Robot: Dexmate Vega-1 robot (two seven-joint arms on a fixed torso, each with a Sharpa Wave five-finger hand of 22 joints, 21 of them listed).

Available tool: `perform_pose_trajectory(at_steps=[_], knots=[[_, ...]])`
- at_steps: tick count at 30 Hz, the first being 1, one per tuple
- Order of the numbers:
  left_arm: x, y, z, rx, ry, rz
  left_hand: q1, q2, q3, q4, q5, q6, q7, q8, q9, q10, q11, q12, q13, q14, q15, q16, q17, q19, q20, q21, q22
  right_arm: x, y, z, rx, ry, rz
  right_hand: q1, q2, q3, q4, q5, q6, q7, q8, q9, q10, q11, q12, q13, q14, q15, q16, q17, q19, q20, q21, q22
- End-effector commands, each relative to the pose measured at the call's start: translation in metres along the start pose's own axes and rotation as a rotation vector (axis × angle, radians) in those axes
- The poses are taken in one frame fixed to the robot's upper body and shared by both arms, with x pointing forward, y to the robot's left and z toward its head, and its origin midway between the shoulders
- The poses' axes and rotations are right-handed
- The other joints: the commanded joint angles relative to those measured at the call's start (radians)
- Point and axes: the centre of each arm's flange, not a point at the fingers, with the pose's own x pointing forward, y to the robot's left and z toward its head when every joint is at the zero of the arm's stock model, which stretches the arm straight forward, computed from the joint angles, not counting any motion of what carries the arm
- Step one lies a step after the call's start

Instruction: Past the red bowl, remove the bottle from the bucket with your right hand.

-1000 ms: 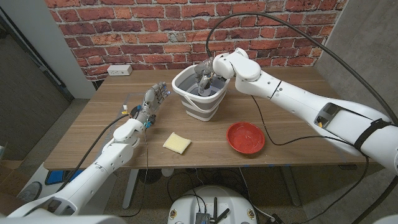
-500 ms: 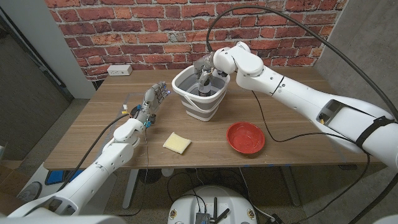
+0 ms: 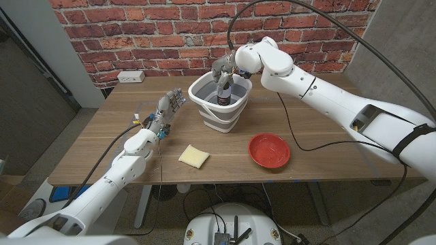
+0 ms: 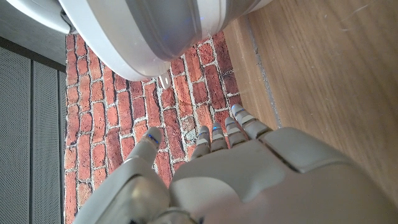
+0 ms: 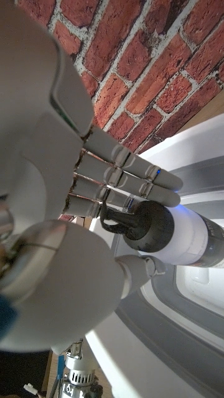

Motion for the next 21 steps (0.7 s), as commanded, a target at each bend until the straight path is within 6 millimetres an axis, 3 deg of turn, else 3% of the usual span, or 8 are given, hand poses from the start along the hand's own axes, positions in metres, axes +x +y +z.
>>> perform_pose_trajectory(at_steps=[1,21], knots=[[0.004,0.001,0.004,0.008,-0.001,-0.001,-0.010,0.054,0.006,0.000,0.001,0.011,0.003,0.001,0.005,0.005,0.001,0.006,0.005,0.006,0.003,-0.002,0.002,0.006,-0.044,0.000,0.003,-0.017,-0.019,-0.008,0.024,-0.019,-0.005,0.077,0.080,0.007,0.010,0.007,0.008,0.002,0.008,0.004,0.102,-0.089,0.000,0.005,0.012,-0.097,-0.004,0.000,-0.001,-0.085,0.010,0.006],[0.011,0.003,0.011,0.027,0.000,-0.014,-0.010,0.054,0.009,-0.001,0.001,0.012,0.004,0.001,0.005,0.006,0.001,0.005,0.005,0.007,0.004,-0.003,0.001,0.006,-0.043,0.000,0.003,-0.051,-0.051,-0.029,0.065,-0.048,-0.016,0.082,0.090,0.008,0.010,0.005,0.019,0.006,0.013,0.003,0.116,-0.082,-0.006,0.007,0.025,-0.097,-0.019,-0.001,-0.004,-0.083,0.026,0.007]])
